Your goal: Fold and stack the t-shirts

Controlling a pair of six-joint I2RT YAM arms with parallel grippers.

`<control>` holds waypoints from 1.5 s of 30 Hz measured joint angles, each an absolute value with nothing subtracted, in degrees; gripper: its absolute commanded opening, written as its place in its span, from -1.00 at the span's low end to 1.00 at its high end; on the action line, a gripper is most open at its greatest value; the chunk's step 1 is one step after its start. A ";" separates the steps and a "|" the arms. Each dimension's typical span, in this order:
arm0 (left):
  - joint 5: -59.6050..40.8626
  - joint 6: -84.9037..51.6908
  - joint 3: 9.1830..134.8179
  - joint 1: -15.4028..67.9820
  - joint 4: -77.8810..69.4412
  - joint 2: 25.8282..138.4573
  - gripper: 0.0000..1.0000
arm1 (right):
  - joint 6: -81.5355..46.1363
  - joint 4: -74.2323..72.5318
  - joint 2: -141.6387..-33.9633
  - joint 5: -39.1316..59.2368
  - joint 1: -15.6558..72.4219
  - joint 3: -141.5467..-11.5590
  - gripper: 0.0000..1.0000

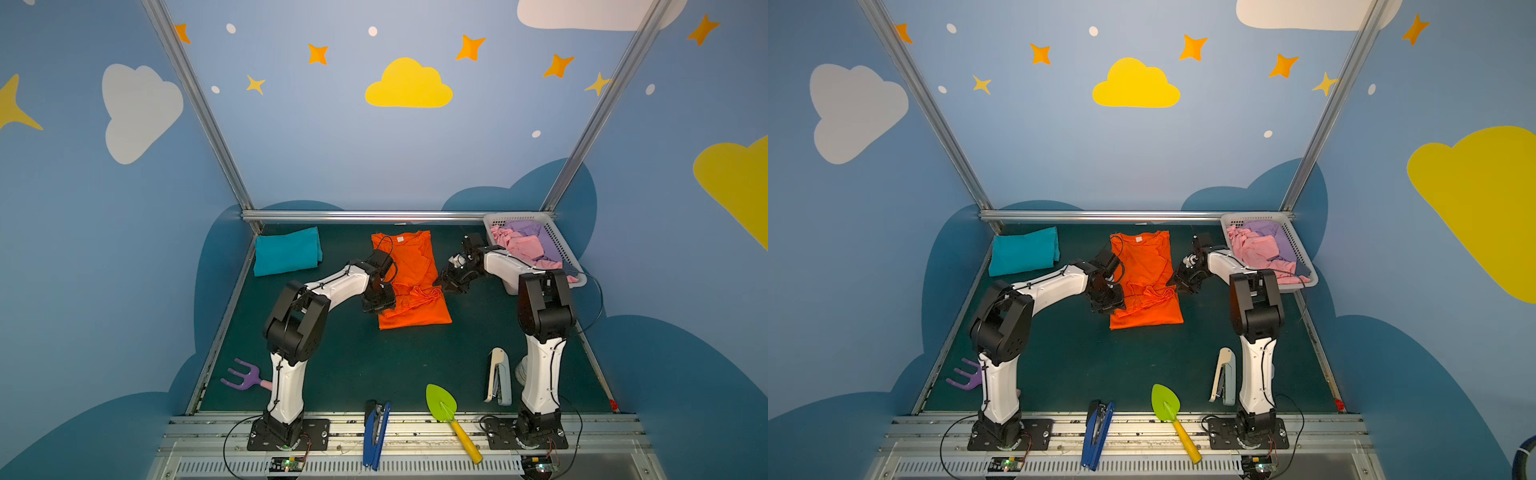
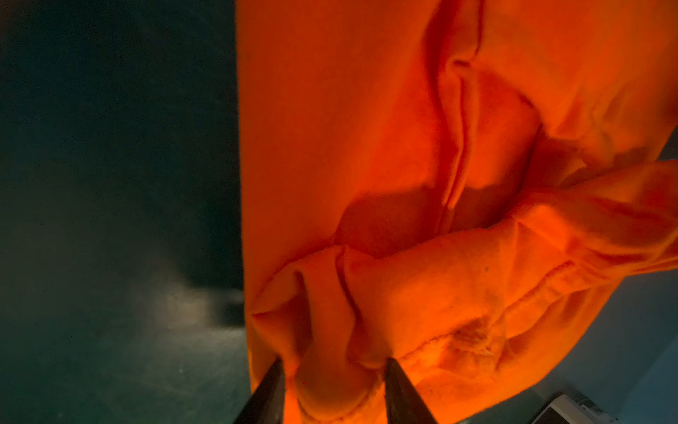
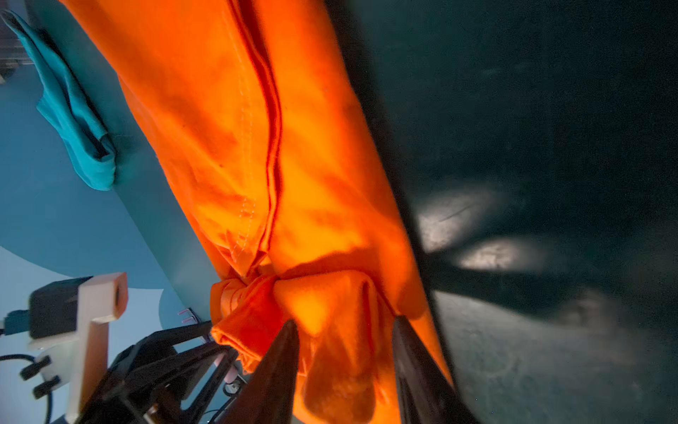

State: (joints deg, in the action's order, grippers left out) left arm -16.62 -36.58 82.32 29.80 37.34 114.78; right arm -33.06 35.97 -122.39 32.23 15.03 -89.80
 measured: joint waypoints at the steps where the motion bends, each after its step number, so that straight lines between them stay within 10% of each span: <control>1: -16.91 -36.73 82.32 29.87 37.30 114.87 -0.26 | -33.10 35.94 -122.39 32.42 15.03 -89.80 -0.33; 8: -17.30 -37.12 82.91 30.06 37.63 115.04 -0.83 | -33.87 35.44 -122.39 34.28 15.03 -90.04 -1.00; 28: -19.53 -37.10 94.78 23.51 38.85 116.11 -0.92 | -35.73 34.89 -124.75 38.13 12.45 -98.74 -1.00; 31: -20.49 -37.19 95.15 22.98 38.09 117.69 -0.69 | -36.03 34.98 -126.54 38.72 12.38 -100.38 -1.00; 45: -23.97 -36.88 116.38 15.35 39.16 134.80 -0.36 | -37.45 37.19 -141.05 40.88 10.59 -115.61 -0.43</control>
State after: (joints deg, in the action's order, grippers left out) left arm -23.97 -36.88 116.38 15.35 39.16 134.80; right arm -37.45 37.19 -141.05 40.88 10.59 -115.61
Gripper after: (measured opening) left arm 0.289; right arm 0.266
